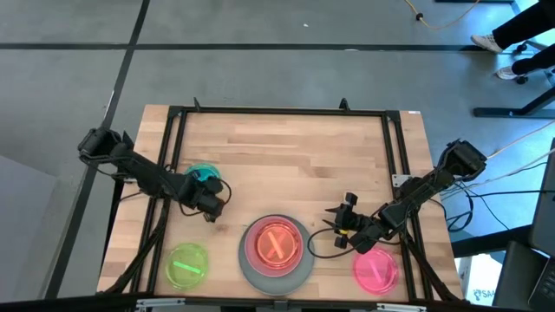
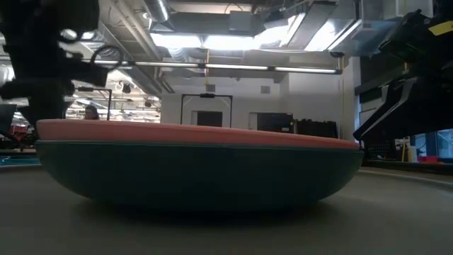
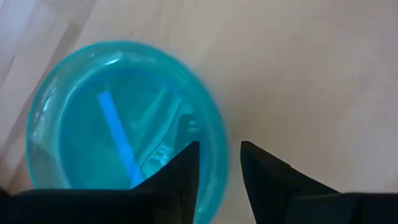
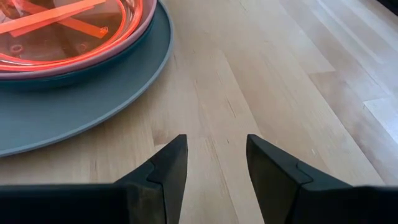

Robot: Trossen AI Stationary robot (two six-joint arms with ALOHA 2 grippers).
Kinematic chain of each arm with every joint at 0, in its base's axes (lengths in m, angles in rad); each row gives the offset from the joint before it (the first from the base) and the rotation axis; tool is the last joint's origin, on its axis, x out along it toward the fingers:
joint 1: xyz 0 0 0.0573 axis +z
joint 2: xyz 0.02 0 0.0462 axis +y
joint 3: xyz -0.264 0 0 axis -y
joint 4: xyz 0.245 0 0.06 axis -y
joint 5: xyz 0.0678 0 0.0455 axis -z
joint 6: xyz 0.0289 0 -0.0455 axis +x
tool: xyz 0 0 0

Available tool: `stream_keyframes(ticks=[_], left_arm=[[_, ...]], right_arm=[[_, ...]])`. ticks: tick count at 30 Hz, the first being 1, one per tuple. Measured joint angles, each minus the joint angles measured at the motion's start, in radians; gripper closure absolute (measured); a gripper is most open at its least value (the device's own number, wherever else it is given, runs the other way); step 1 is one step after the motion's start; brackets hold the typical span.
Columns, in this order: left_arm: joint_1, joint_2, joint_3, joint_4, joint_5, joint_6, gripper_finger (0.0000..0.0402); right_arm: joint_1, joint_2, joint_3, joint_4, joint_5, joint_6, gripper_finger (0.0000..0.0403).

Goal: Stack plastic plates
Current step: Stack the blue plate on top of orange plate

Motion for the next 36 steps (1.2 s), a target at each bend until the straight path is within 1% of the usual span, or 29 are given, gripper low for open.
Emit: stream_keyframes(ticks=[4,9,14,18,23,28,36], left_arm=[[0.045,0.0,-0.049,0.05,0.016,0.024,0.0291],[0.068,0.0,-0.099,0.172,0.066,0.078,0.0291],[0.08,-0.002,-0.116,0.188,0.066,0.081,0.0292],[0.08,0.0,-0.101,0.18,0.067,0.127,0.0292],[0.08,0.001,-0.039,0.17,0.072,0.162,0.0292],[0.08,0.001,-0.006,0.155,0.071,0.161,0.0292],[0.043,0.009,-0.005,0.185,0.07,0.107,0.0292]], right_arm=[[0.0,0.0,0.0,0.0,0.0,0.0,0.0247],[0.0,0.0,0.0,0.0,0.0,0.0,0.0247],[0.0,0.0,0.0,0.0,0.0,0.0,0.0247],[0.0,0.0,0.0,0.0,0.001,0.0,0.0247],[0.0,0.0,0.0,0.0,0.023,0.0,0.0247],[0.0,0.0,0.0,0.0,0.023,0.0,0.0247],[0.0,0.0,0.0,-0.001,0.023,0.0,0.0247]])
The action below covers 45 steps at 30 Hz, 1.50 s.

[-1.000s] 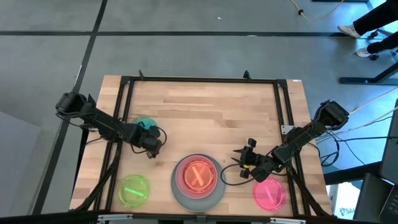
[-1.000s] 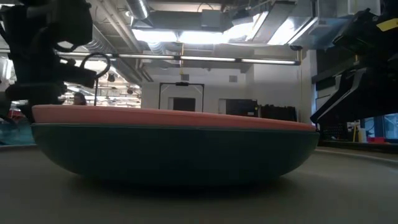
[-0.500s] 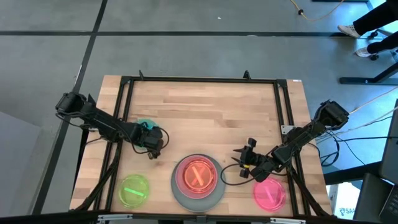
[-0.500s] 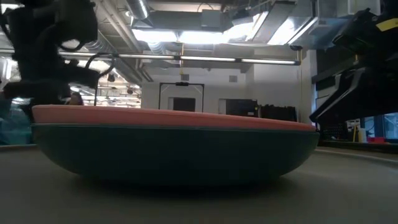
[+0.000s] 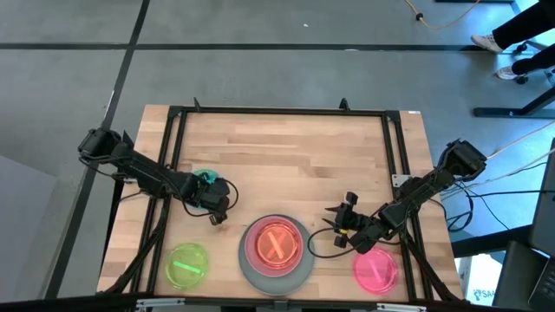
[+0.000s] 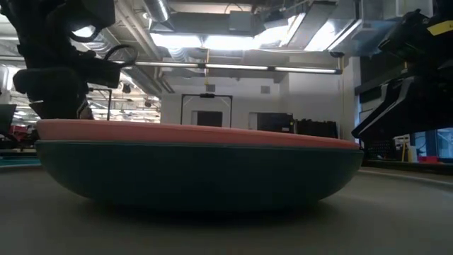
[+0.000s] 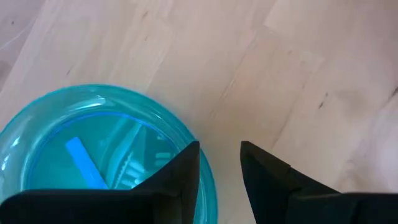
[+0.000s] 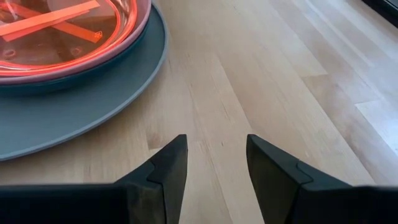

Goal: Stack plastic plates
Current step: Stack the blue plate on top of orange plate

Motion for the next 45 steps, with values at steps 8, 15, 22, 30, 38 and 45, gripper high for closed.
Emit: stream_keyframes(ticks=[8,15,22,30,38,45], left_arm=[[-0.014,0.006,-0.056,0.039,-0.009,-0.035,0.0292],[-0.014,0.006,-0.093,0.044,-0.045,-0.044,0.0292],[-0.014,0.006,-0.093,0.045,-0.052,-0.004,0.0323],[-0.014,0.006,-0.093,0.045,-0.068,0.053,0.0392],[-0.06,0.006,-0.039,0.043,-0.085,0.122,0.04],[-0.141,0.006,0.083,0.083,-0.161,0.243,0.04]], right_arm=[[0.0,0.0,0.0,0.0,0.0,0.0,0.0247],[0.0,0.0,0.0,0.0,0.0,0.0,0.0247],[0.0,0.0,0.0,0.0,0.0,0.0,0.0247],[0.0,0.0,0.0,0.0,0.0,0.0,0.0247],[0.0,0.0,0.0,0.0,0.0,0.0,0.0247],[0.0,0.0,0.0,0.0,0.0,0.0,0.0247]])
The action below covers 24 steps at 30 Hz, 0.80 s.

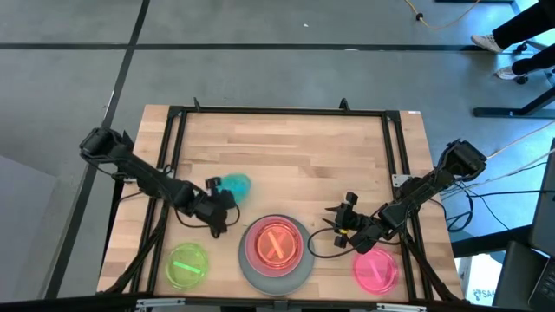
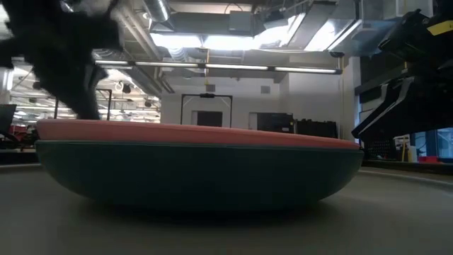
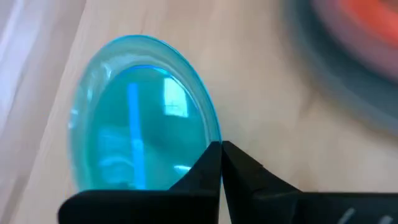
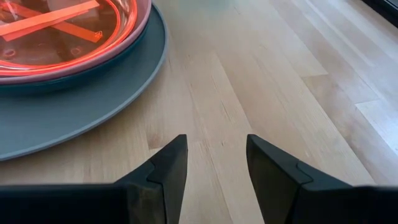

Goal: Stack plastic plates
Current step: Stack the blue plate on top of orange plate

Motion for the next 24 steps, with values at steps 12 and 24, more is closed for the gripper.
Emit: stream_keyframes(ticks=[12,24], left_arm=[[-0.121,0.0,0.063,0.429,0.027,0.316,0.04],[-0.143,0.133,0.044,0.77,0.159,0.4,0.04]], right_arm=[[0.0,0.0,0.0,0.0,0.0,0.0,0.0247],[0.0,0.0,0.0,0.003,0.0,0.0,0.0247]])
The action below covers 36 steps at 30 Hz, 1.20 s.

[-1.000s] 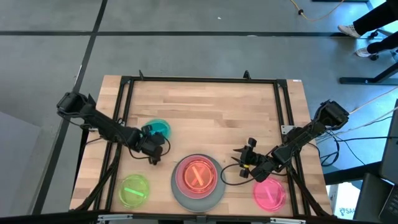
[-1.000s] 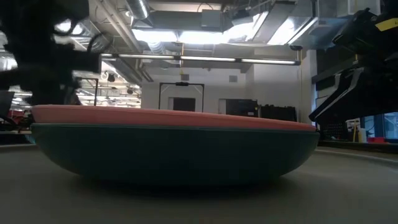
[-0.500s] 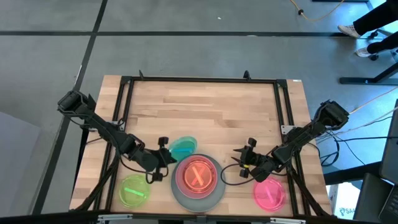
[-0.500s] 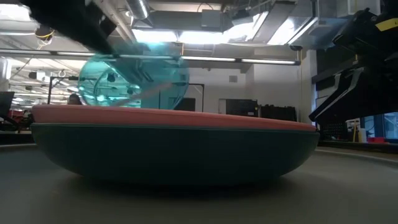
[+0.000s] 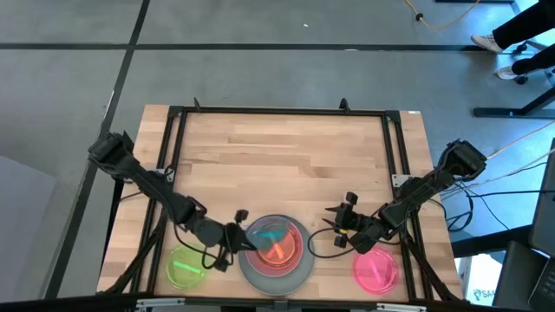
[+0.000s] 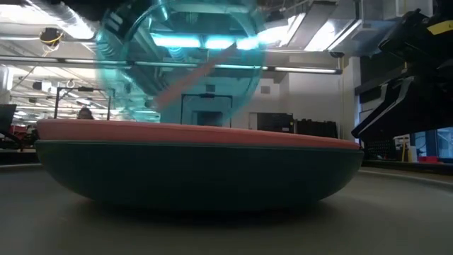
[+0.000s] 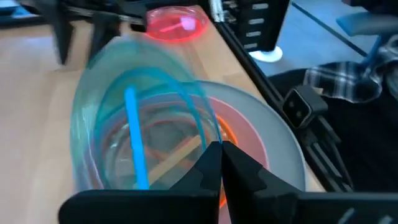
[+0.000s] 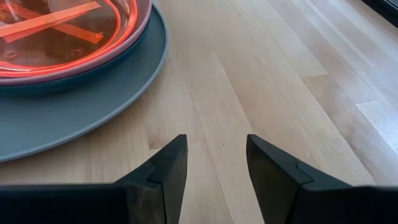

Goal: Stack plastic plates
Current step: Stack the blue plate on top of orange plate, then stack the pink plate on top of blue plate

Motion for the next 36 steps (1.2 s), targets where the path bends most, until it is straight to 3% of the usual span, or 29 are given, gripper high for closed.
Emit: stream_keyframes(ticks=[8,16,23,28,31,36], left_arm=[[0.0,0.122,0.0,0.134,0.017,0.036,0.039],[0.031,0.155,0.0,0.181,0.019,0.007,0.0359],[0.059,0.155,0.0,0.178,0.127,-0.046,0.03],[0.051,0.155,0.0,0.177,0.183,-0.021,0.0284],[0.036,0.155,0.0,0.176,0.181,0.02,0.0285],[0.023,0.155,0.0,0.173,0.14,0.036,0.0286]], right_arm=[[0.0,0.0,0.0,0.001,0.002,0.0,0.0247],[0.0,0.0,0.0,0.001,0.008,0.0,0.0247],[0.0,0.0,0.0,0.001,0.008,0.0,0.0247],[0.0,0.0,0.0,0.001,0.006,0.0,0.0247],[0.0,0.0,0.009,-0.009,-0.032,0.0,0.0247],[0.0,-0.044,0.106,-0.141,-0.184,-0.015,0.0247]])
